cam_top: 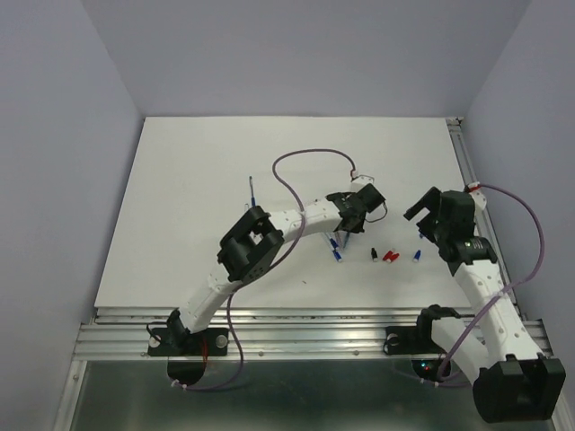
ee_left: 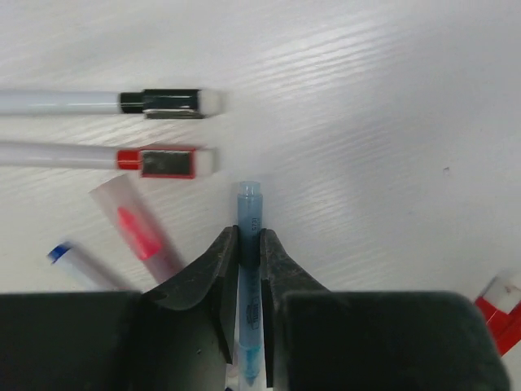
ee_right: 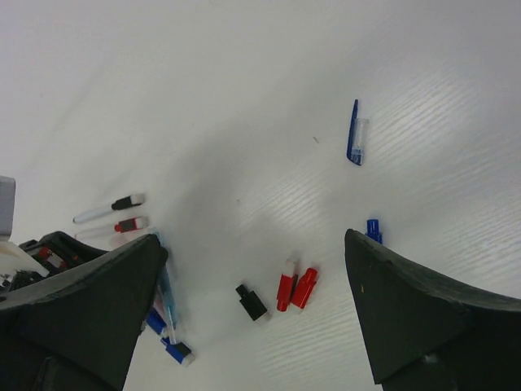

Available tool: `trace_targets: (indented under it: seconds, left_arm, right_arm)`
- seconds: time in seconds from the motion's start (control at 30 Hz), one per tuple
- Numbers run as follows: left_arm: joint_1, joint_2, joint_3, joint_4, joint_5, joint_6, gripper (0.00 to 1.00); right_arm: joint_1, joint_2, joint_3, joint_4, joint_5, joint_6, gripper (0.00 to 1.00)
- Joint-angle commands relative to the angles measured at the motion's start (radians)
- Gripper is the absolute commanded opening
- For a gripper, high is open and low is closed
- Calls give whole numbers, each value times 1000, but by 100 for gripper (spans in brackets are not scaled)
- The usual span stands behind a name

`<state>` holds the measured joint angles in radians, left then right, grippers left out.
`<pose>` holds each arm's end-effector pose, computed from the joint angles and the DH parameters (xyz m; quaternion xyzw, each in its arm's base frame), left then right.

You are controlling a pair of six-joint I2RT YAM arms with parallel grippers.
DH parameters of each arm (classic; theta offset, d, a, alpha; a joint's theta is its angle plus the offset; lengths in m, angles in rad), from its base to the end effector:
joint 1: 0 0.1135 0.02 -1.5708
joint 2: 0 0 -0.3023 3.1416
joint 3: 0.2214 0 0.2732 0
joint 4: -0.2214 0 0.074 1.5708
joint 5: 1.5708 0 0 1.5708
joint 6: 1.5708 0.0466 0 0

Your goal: Open the pen caps

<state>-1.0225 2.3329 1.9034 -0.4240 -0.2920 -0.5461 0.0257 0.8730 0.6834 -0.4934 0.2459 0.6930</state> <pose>0.3106 -0.4829 0.1863 0.1690 0.9123 -0.1489 0.3420 0.1915 -0.0064 0.2786 0.3433 0.8296 0.0462 0.4379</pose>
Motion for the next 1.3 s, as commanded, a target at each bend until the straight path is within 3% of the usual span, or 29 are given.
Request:
trace_targets:
  seconds: [0.0, 0.1, 0.2, 0.37, 0.57, 0.77, 0.97, 1.27]
  left_arm:
    - [44, -278, -204, 173, -24, -147, 0]
    - [73, -429, -321, 246, -4, -195, 0]
    - [91, -607, -535, 370, -4, -265, 0]
    - [93, -765, -673, 439, -55, -386, 0]
    - [79, -901, -826, 481, -128, -543, 0]
    - [42, -981, -895, 481, -234, -620, 0]
    - [39, -980, -888, 478, -233, -595, 0]
    - [39, -971, -889, 481, -223, -585, 0]
  right_arm:
    - [-7, -110, 11, -25, -155, -110, 100]
    - [-6, -196, 1, -17, -303, -173, 100]
    - [-7, -220, -38, 68, -807, -204, 100]
    - [-1, -198, -105, 223, -1016, -116, 100]
    - [20, -229, -162, 413, -1116, 3, 100]
    - [155, -166, -162, 539, -1054, 46, 100]
    - [351, 7, -79, 567, -866, 8, 99]
    - [419, 168, -39, 691, -879, 56, 88]
